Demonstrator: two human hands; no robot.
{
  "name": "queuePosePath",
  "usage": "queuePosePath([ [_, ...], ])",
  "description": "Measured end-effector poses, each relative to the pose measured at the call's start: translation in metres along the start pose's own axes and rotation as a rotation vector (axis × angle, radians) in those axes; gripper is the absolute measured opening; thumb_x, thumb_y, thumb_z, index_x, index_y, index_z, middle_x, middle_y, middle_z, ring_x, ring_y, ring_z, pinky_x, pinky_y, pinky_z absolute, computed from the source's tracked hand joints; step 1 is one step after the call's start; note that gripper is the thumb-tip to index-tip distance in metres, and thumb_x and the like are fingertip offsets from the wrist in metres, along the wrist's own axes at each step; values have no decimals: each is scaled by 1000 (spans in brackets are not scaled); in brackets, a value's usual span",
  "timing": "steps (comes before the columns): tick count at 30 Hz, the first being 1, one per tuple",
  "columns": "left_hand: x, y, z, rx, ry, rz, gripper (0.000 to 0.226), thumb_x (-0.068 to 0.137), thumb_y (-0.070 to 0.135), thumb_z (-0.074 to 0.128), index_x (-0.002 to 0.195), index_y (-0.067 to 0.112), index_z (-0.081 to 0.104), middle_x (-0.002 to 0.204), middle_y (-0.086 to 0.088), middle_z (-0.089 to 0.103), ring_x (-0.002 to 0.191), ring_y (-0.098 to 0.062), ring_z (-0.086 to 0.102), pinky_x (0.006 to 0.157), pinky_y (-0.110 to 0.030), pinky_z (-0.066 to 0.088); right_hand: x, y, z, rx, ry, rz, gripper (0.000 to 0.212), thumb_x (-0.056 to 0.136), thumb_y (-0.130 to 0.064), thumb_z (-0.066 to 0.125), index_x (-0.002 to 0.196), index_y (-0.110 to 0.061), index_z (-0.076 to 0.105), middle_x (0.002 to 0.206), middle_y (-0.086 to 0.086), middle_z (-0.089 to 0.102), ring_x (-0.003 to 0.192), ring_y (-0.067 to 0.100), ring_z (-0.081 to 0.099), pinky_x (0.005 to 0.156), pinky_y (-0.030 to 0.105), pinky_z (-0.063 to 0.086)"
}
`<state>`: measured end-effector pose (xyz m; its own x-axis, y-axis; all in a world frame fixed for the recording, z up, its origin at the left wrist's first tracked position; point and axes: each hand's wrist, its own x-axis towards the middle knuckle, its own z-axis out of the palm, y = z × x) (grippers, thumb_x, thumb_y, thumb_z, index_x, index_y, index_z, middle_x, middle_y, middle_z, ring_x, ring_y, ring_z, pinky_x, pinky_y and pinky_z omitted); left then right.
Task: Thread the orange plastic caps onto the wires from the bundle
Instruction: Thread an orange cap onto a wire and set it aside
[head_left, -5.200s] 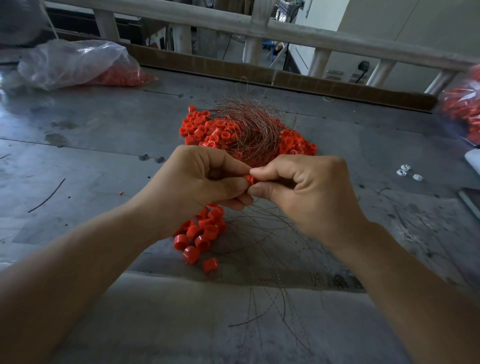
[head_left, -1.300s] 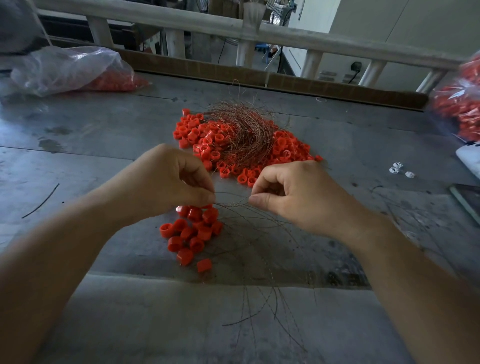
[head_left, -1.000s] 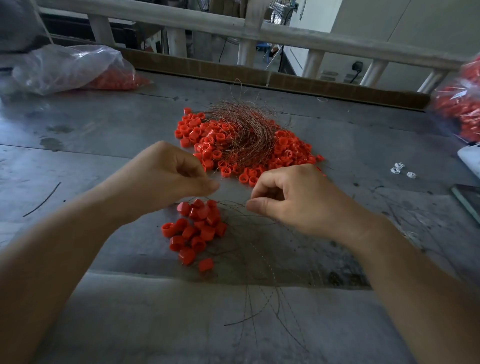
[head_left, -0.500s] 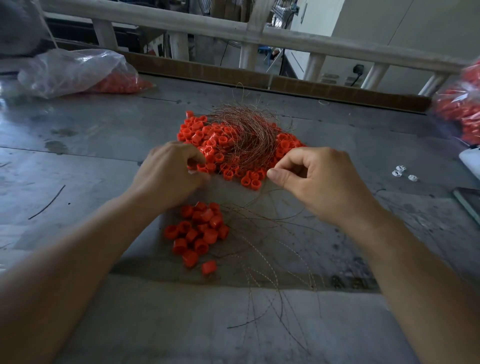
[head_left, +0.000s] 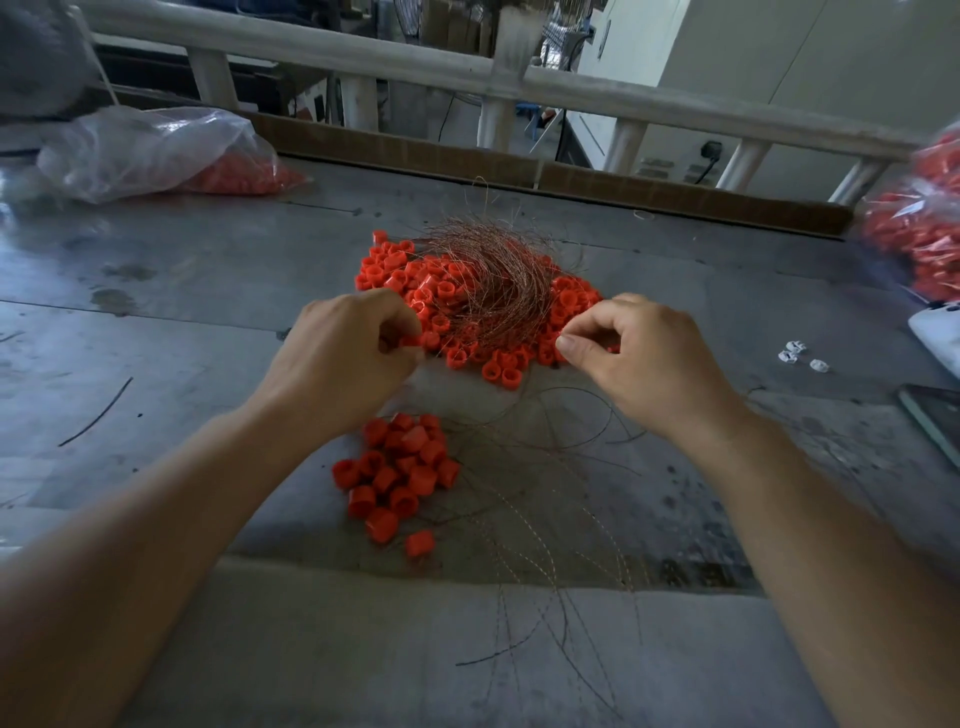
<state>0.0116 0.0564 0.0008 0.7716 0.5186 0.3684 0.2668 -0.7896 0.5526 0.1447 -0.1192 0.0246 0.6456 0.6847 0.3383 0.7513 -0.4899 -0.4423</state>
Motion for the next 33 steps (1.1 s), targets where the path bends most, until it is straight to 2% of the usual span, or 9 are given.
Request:
queuePosePath([
  [2,-2,3,-3,-26,2,8,9,78,14,69,82,21,66,74,16,60,72,-1,57,65,-12,41,5,1,5,-21,1,-26,21,85,-27,62,99,-14,69,115,-1,59,103,13,54,91,28,41],
  [5,-4,6,-3,-31,2,8,10,78,16,70,83,23,66,73,21,56,71,3,54,61,-8,36,11,0,11,-90,-71,-122,36,88,-32,57,117,-12,61,143,-1,38,131,15,33,109,31,23],
  [8,-4,6,-3,-27,-2,14,10,79,16,70,86,22,67,73,22,55,71,5,54,61,-6,35,16,-2,18,-186,-158,-226,44,89,-38,53,122,-10,57,152,0,20,140,15,12,110,29,9],
  [11,-4,7,-3,-29,-4,20,10,80,16,69,89,21,68,73,23,54,71,6,54,60,-5,34,18,-3,25,-310,-250,-250,51,90,-46,45,124,-9,54,154,0,13,142,13,3,113,37,9],
  [16,-5,9,-4,-32,-13,30,11,79,17,70,88,22,68,74,24,55,69,7,54,54,-1,35,17,-1,24,-279,-141,-250,55,91,-42,46,130,-4,47,145,3,38,139,15,18,113,37,12],
  [19,-6,9,-6,-56,-13,25,12,78,15,70,87,23,68,73,24,55,66,8,53,56,5,34,15,-3,19,-226,-46,-277,45,90,-35,53,120,-2,57,132,8,52,133,21,34,110,37,20],
  [23,-6,11,-7,-97,-20,21,16,78,15,71,84,28,64,73,23,56,66,8,53,58,6,34,8,-9,13,-131,120,-296,31,85,-22,58,100,3,68,107,14,66,107,28,58,94,32,37],
  [28,-8,16,-9,-168,-41,69,20,76,15,72,94,23,70,74,27,55,68,19,53,64,5,36,-5,-25,4,1,142,-286,32,87,-21,49,98,2,69,101,13,68,98,24,62,89,25,42],
  [33,-13,22,-11,-235,-105,189,34,74,13,72,91,39,58,78,24,61,79,12,59,70,-2,44,-22,-46,2,138,134,-346,30,88,-21,51,101,-1,68,105,10,67,100,19,61,89,26,45],
])
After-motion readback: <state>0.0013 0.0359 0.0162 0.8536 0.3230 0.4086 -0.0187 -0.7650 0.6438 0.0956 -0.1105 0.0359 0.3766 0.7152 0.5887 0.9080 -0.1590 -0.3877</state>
